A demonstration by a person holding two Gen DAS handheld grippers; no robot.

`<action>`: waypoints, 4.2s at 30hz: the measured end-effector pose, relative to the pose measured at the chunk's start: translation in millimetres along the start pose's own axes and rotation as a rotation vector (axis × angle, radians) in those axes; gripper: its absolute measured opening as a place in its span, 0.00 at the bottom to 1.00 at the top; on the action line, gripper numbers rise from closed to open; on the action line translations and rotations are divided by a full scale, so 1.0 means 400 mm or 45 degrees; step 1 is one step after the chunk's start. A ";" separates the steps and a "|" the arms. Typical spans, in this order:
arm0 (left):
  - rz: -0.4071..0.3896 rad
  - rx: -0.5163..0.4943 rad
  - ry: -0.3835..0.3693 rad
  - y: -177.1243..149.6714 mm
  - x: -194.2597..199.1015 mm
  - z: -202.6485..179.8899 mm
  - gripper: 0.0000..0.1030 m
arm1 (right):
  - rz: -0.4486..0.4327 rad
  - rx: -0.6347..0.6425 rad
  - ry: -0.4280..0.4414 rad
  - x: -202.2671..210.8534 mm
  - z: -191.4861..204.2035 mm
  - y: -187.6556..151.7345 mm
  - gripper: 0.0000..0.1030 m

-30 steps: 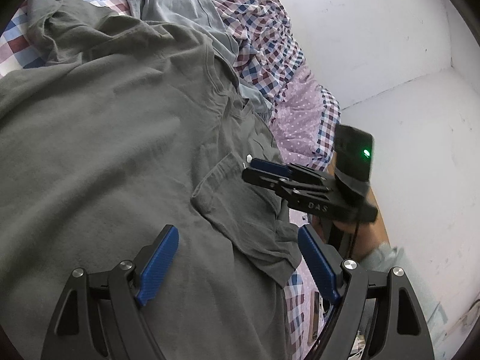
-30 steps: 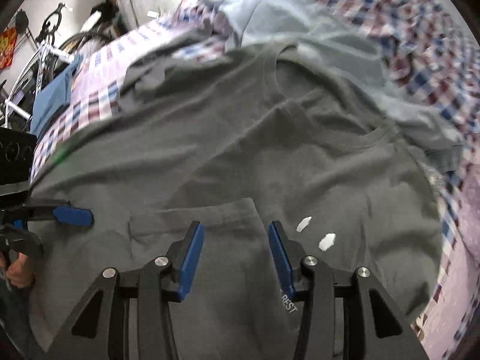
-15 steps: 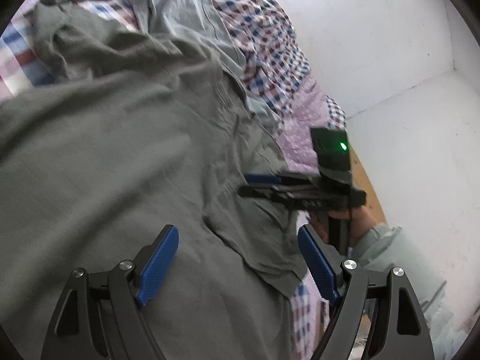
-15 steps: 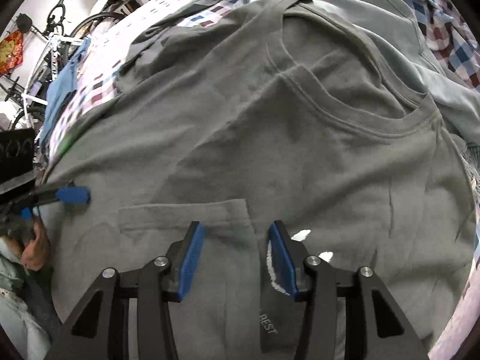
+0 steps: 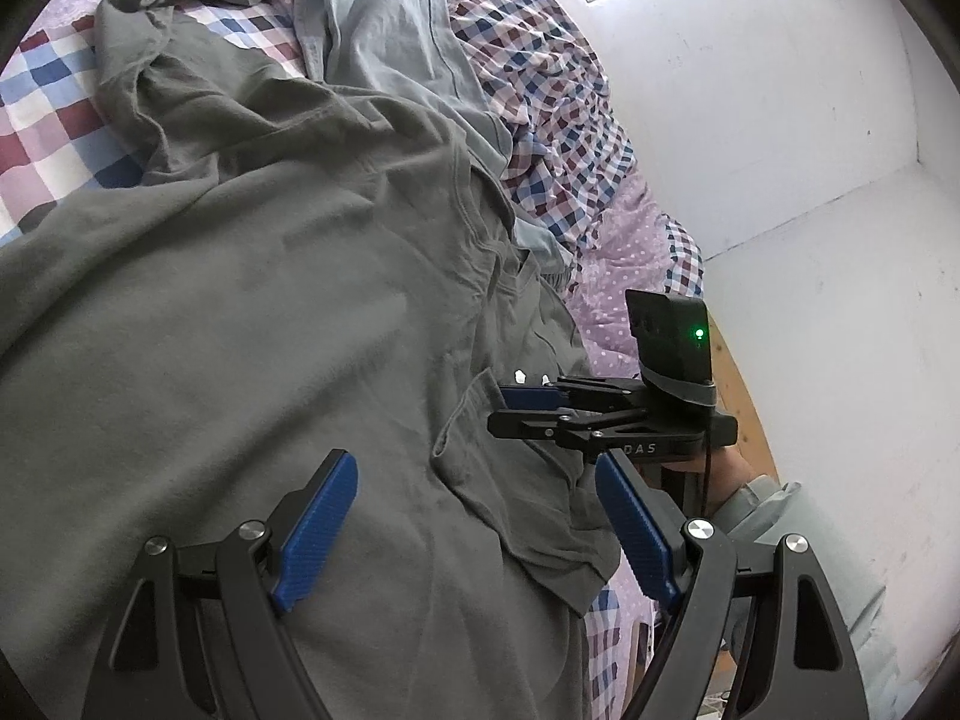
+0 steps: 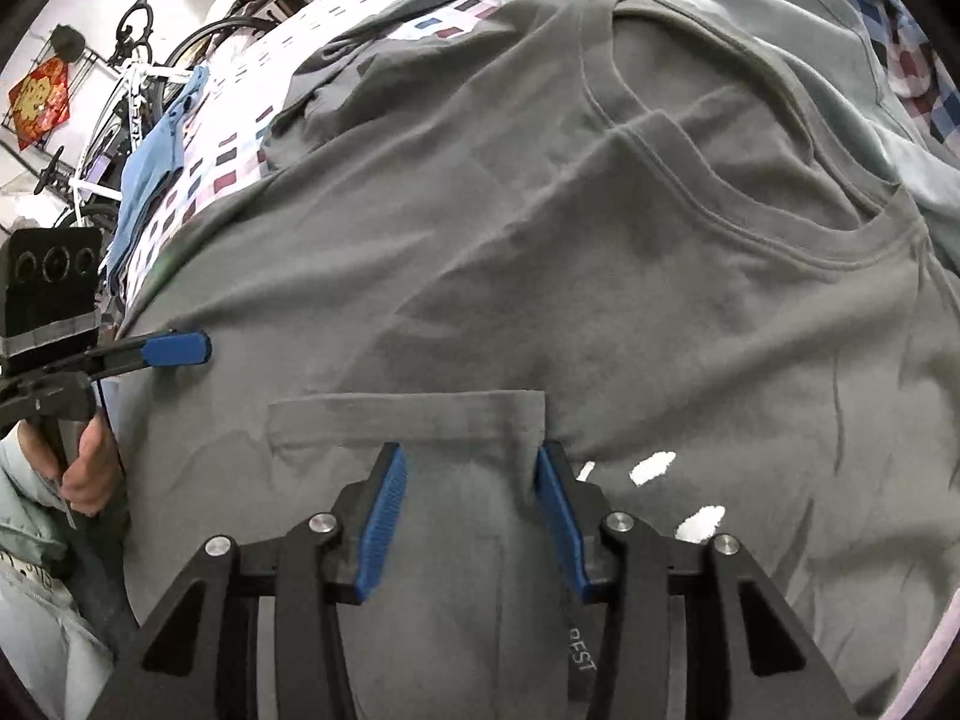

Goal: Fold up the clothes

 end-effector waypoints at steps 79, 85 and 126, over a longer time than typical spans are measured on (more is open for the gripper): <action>0.075 0.534 -0.490 0.080 0.016 0.074 0.82 | -0.549 -0.506 -0.918 0.147 0.355 0.049 0.03; 0.092 0.570 -0.442 0.070 -0.009 0.096 0.82 | -0.470 -0.494 -0.707 0.066 0.377 0.007 0.13; 0.294 0.159 0.034 0.064 -0.129 0.050 0.82 | -0.545 -0.418 -0.806 0.015 0.326 -0.146 0.60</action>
Point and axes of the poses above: each gripper's, at about its wrist camera, not at the fingertips, and x roughly against the way its jaws point, z to its left, y to its top, the point moved 3 cm from there along -x, roughly the way its jaws point, and after that the axes turned 12 degrees about -y, right-handed, at the moved point
